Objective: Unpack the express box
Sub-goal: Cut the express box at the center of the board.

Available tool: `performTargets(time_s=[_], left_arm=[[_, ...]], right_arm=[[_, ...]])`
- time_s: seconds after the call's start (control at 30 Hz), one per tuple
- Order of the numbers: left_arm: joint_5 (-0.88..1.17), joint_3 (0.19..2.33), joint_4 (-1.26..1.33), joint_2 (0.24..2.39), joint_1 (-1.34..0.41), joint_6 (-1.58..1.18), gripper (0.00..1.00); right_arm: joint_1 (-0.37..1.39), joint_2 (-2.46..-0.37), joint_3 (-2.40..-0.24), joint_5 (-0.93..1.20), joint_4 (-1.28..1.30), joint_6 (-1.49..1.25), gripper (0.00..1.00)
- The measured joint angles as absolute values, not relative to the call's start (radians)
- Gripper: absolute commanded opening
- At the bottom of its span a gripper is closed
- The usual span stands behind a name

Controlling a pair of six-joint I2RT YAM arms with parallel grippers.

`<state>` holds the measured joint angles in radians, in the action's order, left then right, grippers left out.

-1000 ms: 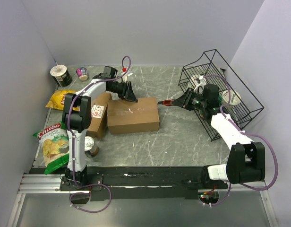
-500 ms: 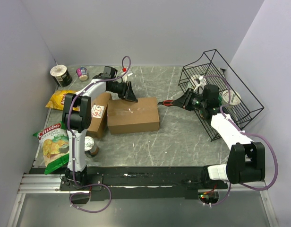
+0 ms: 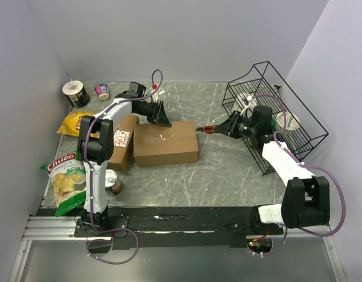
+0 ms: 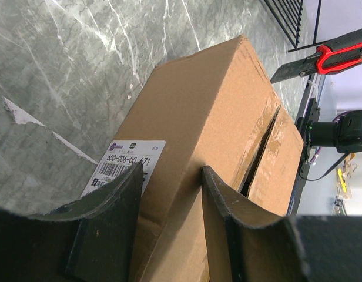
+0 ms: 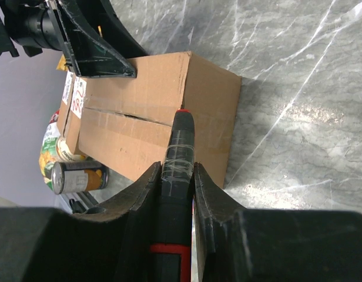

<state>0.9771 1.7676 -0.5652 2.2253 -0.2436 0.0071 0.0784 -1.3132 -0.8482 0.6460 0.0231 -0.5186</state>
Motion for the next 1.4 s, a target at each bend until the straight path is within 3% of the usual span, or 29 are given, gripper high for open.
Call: performTargets(time_s=[1.4], left_arm=[[0.967,1.818,-0.618,2.253,-0.246,0.003,0.01]], right_arm=[[0.060,-1.287,-0.847,0.730,0.136,-0.472,0.00]])
